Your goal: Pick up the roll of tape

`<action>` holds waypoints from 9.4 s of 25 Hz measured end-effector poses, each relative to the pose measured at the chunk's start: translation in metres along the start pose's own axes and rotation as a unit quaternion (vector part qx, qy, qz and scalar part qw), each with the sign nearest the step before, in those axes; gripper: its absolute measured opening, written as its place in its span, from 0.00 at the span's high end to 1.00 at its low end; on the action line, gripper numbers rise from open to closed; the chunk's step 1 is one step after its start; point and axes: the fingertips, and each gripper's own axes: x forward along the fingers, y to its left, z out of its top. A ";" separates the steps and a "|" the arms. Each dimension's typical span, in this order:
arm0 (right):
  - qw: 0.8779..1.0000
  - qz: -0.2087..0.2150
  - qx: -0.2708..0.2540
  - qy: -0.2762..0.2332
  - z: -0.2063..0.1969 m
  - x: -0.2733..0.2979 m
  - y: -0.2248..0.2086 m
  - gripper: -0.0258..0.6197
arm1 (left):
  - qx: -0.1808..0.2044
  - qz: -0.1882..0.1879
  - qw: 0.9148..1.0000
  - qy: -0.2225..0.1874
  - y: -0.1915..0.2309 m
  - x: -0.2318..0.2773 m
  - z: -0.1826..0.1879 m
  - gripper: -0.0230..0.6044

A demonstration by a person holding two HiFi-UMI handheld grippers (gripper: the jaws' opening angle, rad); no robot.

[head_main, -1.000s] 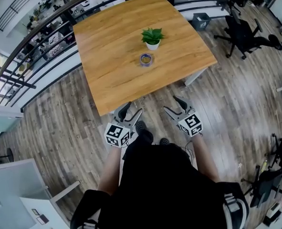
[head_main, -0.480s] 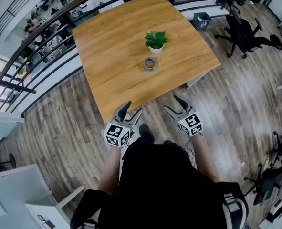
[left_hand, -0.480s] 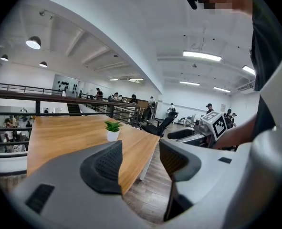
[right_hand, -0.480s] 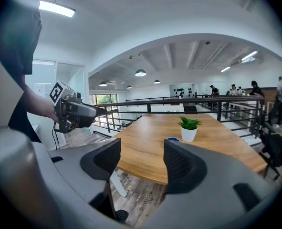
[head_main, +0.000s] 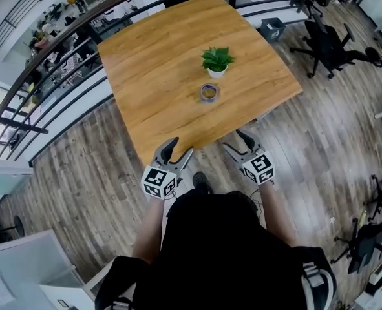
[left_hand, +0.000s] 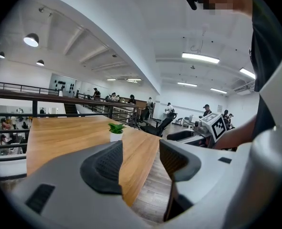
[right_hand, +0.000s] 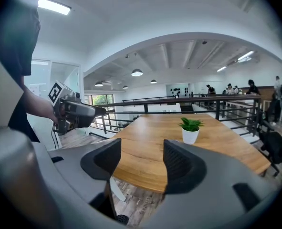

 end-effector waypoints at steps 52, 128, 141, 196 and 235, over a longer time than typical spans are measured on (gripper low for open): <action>0.998 0.063 0.010 0.029 0.024 0.127 -0.098 0.53 | -0.029 0.025 0.999 0.014 0.092 0.109 0.031 0.57; 0.887 0.285 -0.226 0.284 -0.105 0.251 -0.112 0.78 | -0.146 0.228 0.962 0.008 0.140 0.129 -0.012 0.57; 0.886 0.268 -0.267 0.270 -0.105 0.254 -0.112 0.87 | -0.137 0.209 0.968 0.019 0.139 0.115 -0.025 0.57; 0.968 0.141 -0.163 0.130 -0.006 0.154 -0.082 0.88 | -0.077 0.103 0.992 -0.001 0.077 0.095 -0.008 0.57; 0.983 0.125 -0.117 0.059 0.052 0.156 -0.097 0.87 | -0.061 0.072 0.996 -0.006 0.083 0.119 0.013 0.57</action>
